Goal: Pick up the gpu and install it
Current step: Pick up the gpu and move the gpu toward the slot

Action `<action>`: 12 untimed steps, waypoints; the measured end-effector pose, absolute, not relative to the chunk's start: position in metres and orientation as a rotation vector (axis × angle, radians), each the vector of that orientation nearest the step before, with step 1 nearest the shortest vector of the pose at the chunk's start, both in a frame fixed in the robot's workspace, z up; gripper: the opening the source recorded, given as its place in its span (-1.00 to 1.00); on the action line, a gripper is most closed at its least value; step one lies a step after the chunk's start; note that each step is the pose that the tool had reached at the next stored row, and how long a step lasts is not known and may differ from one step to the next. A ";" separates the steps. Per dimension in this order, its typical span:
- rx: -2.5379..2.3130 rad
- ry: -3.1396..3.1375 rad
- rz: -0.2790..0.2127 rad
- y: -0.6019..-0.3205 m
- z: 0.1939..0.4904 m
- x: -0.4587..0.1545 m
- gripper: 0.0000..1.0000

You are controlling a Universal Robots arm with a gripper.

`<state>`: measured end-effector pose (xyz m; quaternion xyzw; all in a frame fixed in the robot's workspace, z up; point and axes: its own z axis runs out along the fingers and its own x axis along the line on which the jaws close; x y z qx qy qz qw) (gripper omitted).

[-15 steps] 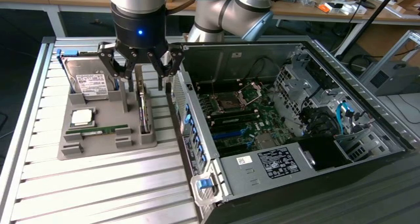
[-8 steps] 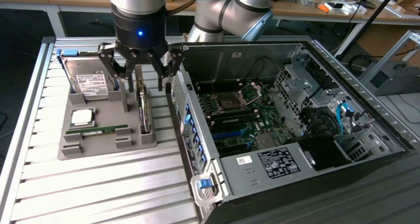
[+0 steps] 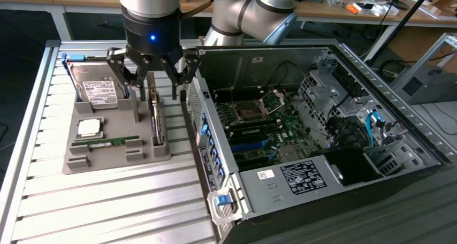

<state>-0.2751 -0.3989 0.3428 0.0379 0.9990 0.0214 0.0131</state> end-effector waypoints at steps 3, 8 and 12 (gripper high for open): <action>0.118 3.113 0.067 -0.399 0.342 -0.275 0.20; 0.118 3.113 0.067 -0.399 0.341 -0.275 0.20; 0.118 3.113 0.067 -0.399 0.340 -0.275 0.20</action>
